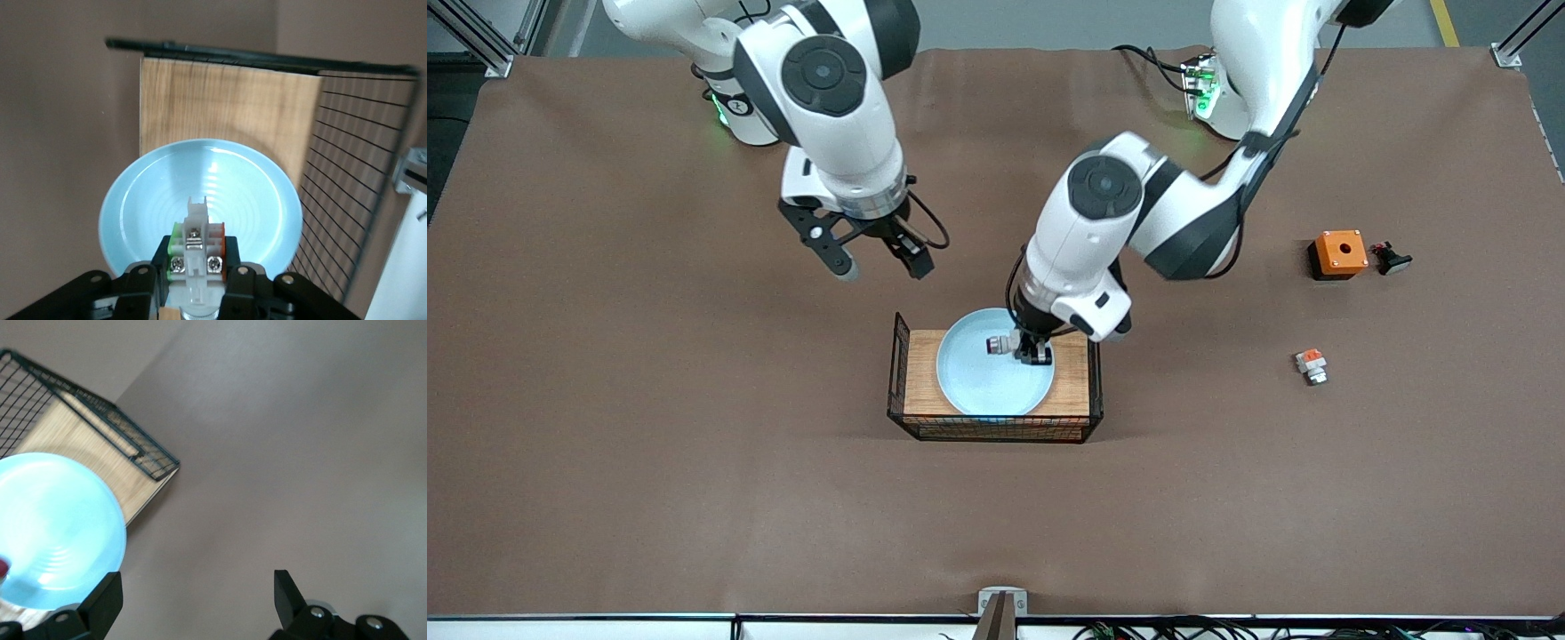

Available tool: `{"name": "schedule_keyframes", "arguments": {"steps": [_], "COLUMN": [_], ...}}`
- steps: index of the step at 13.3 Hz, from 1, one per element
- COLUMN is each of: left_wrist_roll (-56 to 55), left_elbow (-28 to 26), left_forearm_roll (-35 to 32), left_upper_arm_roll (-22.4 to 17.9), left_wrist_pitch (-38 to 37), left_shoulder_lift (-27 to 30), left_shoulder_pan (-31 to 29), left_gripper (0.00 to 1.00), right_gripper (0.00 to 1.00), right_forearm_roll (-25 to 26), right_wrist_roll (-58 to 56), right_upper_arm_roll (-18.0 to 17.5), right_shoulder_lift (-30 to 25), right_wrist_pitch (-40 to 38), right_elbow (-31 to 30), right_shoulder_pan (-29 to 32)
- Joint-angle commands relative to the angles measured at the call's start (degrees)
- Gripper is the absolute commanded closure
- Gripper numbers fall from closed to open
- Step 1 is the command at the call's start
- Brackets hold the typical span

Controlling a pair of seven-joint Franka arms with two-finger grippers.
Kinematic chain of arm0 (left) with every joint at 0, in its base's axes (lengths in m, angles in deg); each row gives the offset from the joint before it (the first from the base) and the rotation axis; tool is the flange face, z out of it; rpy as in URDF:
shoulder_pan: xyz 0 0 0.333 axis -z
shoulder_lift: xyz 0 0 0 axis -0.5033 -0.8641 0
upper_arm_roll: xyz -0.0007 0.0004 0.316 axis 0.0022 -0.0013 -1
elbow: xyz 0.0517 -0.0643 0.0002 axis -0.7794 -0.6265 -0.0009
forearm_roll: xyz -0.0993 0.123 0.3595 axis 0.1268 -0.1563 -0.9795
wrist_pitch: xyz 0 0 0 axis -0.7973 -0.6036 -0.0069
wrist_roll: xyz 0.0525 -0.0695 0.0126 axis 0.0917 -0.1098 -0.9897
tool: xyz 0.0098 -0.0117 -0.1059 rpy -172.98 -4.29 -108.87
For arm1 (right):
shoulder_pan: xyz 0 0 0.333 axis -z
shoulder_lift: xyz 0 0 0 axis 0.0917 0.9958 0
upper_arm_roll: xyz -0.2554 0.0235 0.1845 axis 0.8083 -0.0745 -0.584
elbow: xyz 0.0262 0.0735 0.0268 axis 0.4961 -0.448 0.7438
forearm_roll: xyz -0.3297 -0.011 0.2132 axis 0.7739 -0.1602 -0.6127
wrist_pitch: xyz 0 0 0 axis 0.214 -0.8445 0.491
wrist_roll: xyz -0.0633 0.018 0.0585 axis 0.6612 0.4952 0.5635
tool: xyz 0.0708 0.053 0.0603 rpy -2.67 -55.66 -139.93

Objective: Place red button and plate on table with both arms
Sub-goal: 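Lift the button with the left gripper while the right gripper reaches the plate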

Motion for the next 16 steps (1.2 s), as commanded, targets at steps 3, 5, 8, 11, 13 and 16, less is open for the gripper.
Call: {"name": "schedule_keyframes", "arguments": {"steps": [3,5,8,11,13,16], "left_wrist_roll": [18.45,26.8,40.15,53.69,61.87,69.89], "left_elbow": [-1.71,-1.89,-2.5,-5.56,-8.03,-10.05], "left_forearm_roll": [-0.53,-0.53,-0.53,-0.53,-0.62,-0.79], "left_upper_arm_roll": [0.2,0.2,0.11,0.11,0.03,0.03], "left_wrist_pitch": [-11.43,-14.24,-18.63,-20.32,-20.06,-18.57], "left_shoulder_lift": [8.93,9.9,10.26,10.26,9.65,5.53], "left_shoulder_pan": [-6.56,-10.51,-16.58,-23.78,-28.53,-33.37], "left_gripper": [1.0,1.0,1.0,1.0,1.0,1.0], "right_gripper": [0.0,0.03,0.03,0.07,0.09,0.1], "right_forearm_roll": [-0.95,-0.95,-0.07,-0.59,-0.51,-0.42], "right_wrist_roll": [12.02,19.49,23.05,23.31,24.01,24.89], "right_upper_arm_roll": [0.49,0.49,0.58,0.76,0.84,1.02], "right_shoulder_lift": [2.03,4.75,7.31,11.08,13.63,16.1], "right_wrist_pitch": [11.56,16.3,19.66,20.72,20.72,20.8], "right_elbow": [-4.55,-4.02,-3.41,0.18,2.21,3.71], "right_shoulder_pan": [-4.38,-5.88,-6.59,-5.45,-5.1,-5.01]}}
